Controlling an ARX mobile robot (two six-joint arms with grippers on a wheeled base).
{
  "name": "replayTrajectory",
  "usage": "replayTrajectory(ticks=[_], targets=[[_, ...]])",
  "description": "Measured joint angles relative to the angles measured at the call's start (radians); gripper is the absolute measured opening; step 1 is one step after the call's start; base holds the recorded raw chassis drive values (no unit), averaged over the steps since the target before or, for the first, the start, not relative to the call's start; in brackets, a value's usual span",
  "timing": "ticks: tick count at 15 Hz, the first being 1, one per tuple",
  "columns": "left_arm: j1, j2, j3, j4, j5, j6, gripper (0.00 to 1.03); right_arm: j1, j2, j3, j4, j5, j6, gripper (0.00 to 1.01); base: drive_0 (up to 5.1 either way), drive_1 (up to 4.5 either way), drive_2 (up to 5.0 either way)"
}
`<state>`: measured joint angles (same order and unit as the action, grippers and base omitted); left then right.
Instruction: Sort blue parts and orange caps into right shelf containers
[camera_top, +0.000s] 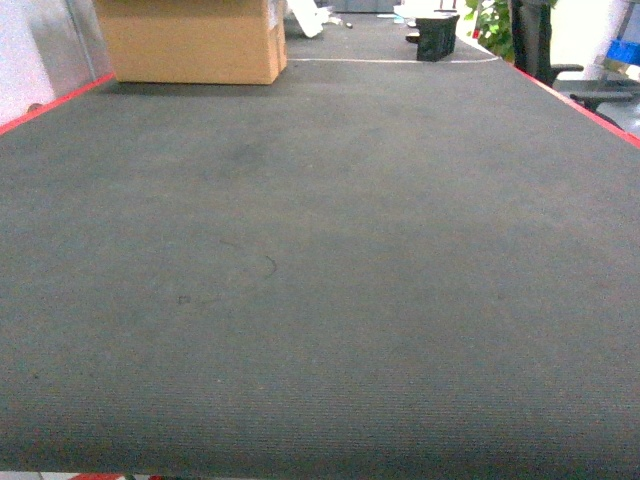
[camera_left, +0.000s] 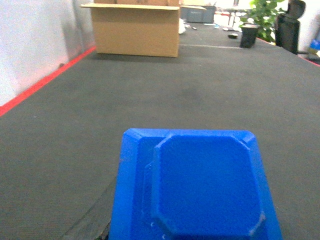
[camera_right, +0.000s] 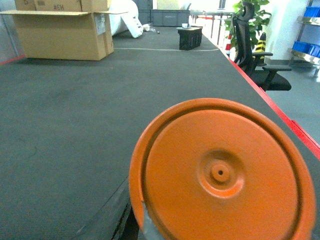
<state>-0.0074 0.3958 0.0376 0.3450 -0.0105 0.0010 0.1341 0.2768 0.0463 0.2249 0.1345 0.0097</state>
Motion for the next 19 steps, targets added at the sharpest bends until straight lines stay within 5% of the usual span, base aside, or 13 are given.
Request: replayTrajectory(ticks=[1, 2, 3, 6, 7, 12, 14, 19], targets=[[0.015, -0.023, -0.003, -0.002, -0.008, -0.001, 0.42, -0.026, -0.019, -0.002, -0.014, -0.028, 0.0, 0.45, 0.0, 0.0, 0.0], [0.011, -0.033, -0.026, 0.032, 0.006, 0.0, 0.42, -0.1, -0.038, -0.01, -0.03, -0.104, -0.002, 0.45, 0.0, 0.0, 0.0], [0.005, -0.049, -0.027, -0.015, 0.009, -0.001, 0.42, -0.142, -0.052, -0.018, -0.027, -0.116, -0.003, 0.45, 0.0, 0.0, 0.0], [0.006, -0.14, -0.027, -0.088, 0.009, 0.0, 0.42, -0.134, -0.122, -0.033, -0.082, -0.135, -0.003, 0.45, 0.0, 0.0, 0.0], [0.006, -0.159, -0.027, -0.115, 0.008, -0.001, 0.42, -0.134, -0.246, -0.033, -0.24, -0.135, -0.003, 0.45, 0.0, 0.0, 0.0], [0.006, -0.223, -0.027, -0.177, 0.01, 0.0, 0.42, -0.134, -0.272, -0.033, -0.228, -0.135, -0.003, 0.45, 0.0, 0.0, 0.0], [0.006, -0.367, -0.027, -0.365, 0.01, 0.0, 0.42, -0.134, -0.272, -0.033, -0.23, -0.135, -0.003, 0.45, 0.0, 0.0, 0.0], [0.006, -0.385, -0.026, -0.346, 0.01, 0.0, 0.42, -0.134, -0.272, -0.033, -0.231, -0.135, -0.003, 0.45, 0.0, 0.0, 0.0]])
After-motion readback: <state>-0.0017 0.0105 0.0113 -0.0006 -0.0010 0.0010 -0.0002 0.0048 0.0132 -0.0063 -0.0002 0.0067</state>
